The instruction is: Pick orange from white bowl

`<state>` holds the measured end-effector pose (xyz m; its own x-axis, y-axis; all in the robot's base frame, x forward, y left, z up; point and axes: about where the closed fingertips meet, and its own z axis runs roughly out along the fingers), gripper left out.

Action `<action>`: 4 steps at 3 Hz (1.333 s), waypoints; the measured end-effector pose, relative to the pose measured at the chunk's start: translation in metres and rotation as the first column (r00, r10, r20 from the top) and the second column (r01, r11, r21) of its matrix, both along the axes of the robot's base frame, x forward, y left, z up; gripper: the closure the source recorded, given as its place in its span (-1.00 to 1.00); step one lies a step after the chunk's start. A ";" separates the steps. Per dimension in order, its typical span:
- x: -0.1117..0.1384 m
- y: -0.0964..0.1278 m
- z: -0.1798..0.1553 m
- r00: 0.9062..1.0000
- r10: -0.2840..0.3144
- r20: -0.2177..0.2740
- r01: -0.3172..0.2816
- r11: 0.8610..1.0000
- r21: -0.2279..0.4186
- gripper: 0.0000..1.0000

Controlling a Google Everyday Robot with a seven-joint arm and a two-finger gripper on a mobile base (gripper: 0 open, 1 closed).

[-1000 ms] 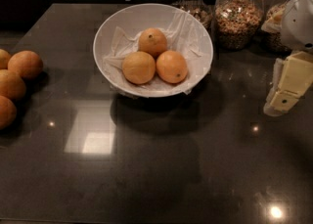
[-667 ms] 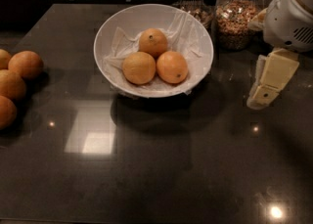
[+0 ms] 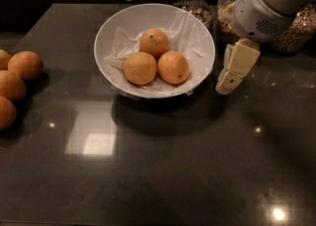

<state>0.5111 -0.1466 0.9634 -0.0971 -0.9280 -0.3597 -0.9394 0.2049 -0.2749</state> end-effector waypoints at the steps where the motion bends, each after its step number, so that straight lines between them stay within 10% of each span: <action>1: 0.013 0.023 0.010 0.998 0.057 0.021 -0.058 0.997 0.046 -1.00; 4: 0.043 0.046 -0.003 0.996 -0.056 0.076 0.049 0.995 0.088 -1.00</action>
Offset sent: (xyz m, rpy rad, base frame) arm 0.0111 0.0203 0.0078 0.0402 -0.0156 0.0510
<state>0.5538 -0.1001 0.9602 -0.1135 -0.8879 -0.4459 -0.9030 0.2794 -0.3264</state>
